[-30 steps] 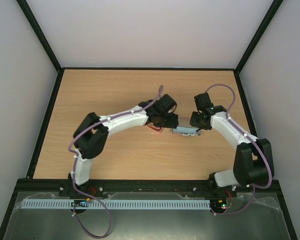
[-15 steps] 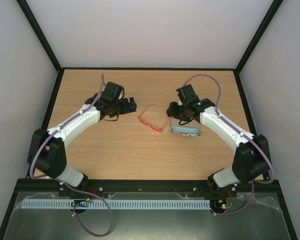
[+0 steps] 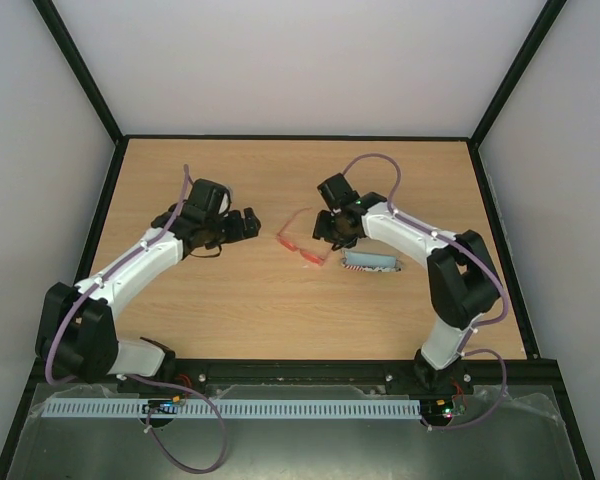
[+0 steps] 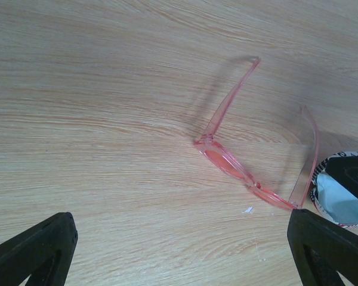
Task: Organize the sunglasses
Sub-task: Pick up the sunglasses from the center of the board.
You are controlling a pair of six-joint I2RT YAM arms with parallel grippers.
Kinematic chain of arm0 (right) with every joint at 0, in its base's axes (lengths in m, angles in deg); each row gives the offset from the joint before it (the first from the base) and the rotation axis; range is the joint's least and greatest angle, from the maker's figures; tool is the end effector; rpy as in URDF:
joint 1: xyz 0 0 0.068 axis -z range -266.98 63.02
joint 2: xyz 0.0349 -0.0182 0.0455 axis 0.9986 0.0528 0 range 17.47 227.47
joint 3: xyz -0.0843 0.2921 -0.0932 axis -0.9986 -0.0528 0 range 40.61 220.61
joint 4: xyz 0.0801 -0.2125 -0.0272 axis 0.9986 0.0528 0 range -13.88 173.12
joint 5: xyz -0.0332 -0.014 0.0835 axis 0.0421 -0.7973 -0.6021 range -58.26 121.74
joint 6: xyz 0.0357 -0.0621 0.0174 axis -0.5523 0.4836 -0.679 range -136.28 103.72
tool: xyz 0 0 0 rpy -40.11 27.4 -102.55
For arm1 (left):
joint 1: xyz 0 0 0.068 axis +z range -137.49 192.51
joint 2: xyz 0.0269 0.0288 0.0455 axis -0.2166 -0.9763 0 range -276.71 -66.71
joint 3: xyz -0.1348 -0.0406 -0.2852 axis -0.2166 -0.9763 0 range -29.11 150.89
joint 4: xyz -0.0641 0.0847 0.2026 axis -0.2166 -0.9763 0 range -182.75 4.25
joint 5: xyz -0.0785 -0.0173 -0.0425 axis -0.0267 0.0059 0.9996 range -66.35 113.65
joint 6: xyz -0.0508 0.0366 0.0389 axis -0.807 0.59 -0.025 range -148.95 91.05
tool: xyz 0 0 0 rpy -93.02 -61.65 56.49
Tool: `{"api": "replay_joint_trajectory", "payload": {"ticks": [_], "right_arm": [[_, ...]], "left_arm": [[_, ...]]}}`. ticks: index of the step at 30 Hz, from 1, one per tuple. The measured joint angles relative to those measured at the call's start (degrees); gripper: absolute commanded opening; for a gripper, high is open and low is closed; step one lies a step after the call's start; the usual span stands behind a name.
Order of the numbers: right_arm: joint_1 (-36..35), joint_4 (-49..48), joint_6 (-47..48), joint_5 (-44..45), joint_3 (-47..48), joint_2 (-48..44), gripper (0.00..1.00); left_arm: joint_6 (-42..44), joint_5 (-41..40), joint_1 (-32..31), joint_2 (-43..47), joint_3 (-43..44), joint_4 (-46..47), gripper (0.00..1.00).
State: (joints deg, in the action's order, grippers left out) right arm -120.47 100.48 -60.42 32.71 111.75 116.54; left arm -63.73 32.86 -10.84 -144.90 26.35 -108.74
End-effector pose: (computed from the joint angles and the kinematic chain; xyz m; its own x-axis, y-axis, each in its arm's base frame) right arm 0.3052 0.2007 0.2676 -0.8517 0.2713 -0.4484 0.0696 0.9065 0.4164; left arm 0.2415 -0.1150 0.2952 -0.8216 -0.2587 -0.5080 0.0305 0.8699 -0.4924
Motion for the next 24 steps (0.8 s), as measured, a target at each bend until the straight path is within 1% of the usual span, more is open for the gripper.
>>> {"api": "replay_joint_trajectory", "payload": {"ticks": [10, 16, 24], "right_arm": [[-1.14, 1.29, -1.27, 4.52, 2.49, 5.57, 0.55], [-1.14, 2.38, -1.33, 6.75, 2.62, 5.97, 0.55], [-1.14, 2.99, -1.25, 8.52, 3.61, 8.61, 0.48]], "left_arm": [[1.03, 2.19, 1.99, 1.18, -1.99, 1.01, 0.99], [1.22, 2.89, 2.56, 1.62, -3.04, 1.31, 0.99], [1.22, 3.72, 2.73, 1.62, -3.06, 2.32, 0.99]]}}
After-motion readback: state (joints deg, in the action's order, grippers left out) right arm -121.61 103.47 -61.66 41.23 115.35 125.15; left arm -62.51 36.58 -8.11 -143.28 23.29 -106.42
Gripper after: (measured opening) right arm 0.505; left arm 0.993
